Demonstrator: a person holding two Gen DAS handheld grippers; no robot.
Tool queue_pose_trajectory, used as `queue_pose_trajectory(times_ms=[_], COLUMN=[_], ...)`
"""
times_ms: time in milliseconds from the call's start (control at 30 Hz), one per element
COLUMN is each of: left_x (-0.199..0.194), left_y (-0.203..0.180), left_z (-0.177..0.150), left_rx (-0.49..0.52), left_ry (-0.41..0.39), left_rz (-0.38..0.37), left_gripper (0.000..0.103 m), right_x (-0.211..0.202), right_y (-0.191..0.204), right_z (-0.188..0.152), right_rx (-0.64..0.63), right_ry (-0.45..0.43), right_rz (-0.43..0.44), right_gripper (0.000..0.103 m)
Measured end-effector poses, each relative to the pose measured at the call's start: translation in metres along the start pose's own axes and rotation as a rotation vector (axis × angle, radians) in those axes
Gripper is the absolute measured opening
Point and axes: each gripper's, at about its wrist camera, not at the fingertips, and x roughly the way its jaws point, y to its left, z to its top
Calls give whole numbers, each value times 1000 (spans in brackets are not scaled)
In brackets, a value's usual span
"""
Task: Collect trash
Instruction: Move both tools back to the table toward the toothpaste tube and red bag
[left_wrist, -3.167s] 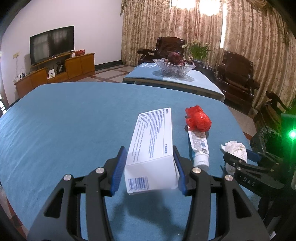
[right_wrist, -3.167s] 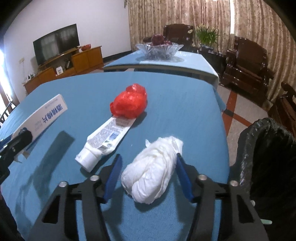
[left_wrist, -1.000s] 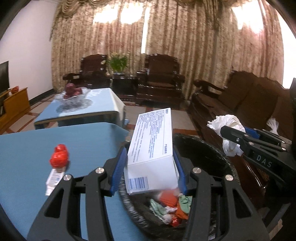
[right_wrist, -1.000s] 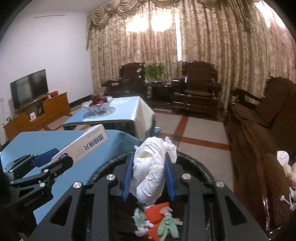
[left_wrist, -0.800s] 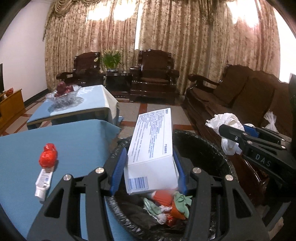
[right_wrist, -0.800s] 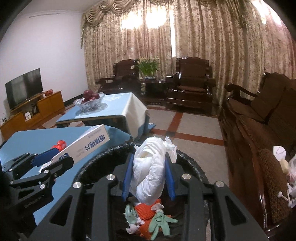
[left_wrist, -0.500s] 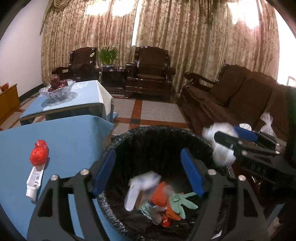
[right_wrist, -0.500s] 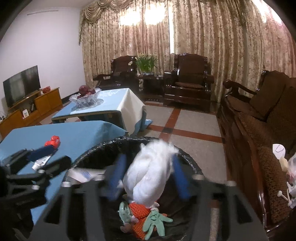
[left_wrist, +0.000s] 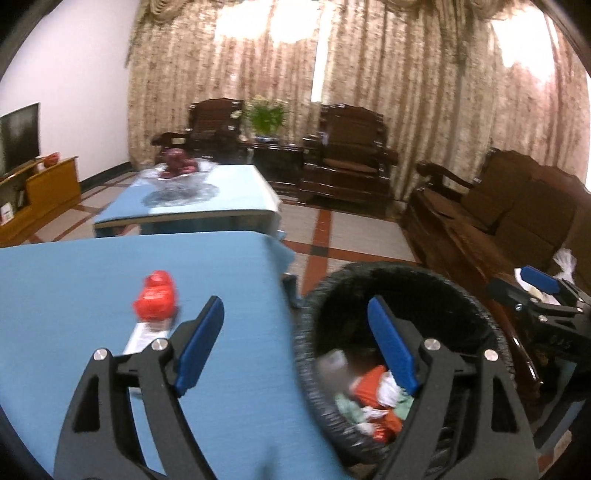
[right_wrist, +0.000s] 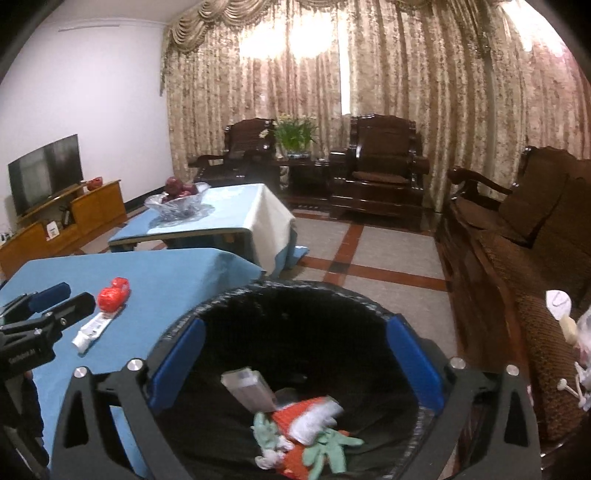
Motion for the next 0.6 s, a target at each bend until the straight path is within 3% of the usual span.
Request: queue_pose_trajectory(times_ms=[367,600], left_x=[-40,-45], left_y=[93,141], left_z=[-8,-20], left_rx=[-59,-88], left_ry=[-26,6], left_rz=[205,274], left_gripper=[78,78], right_x=[18,42], right_y=[89,150], right_z=[9,13], right_rx=[-30,-58], right_ry=[-39,-59], right_rz=[172,268], right_gripper=[97,97])
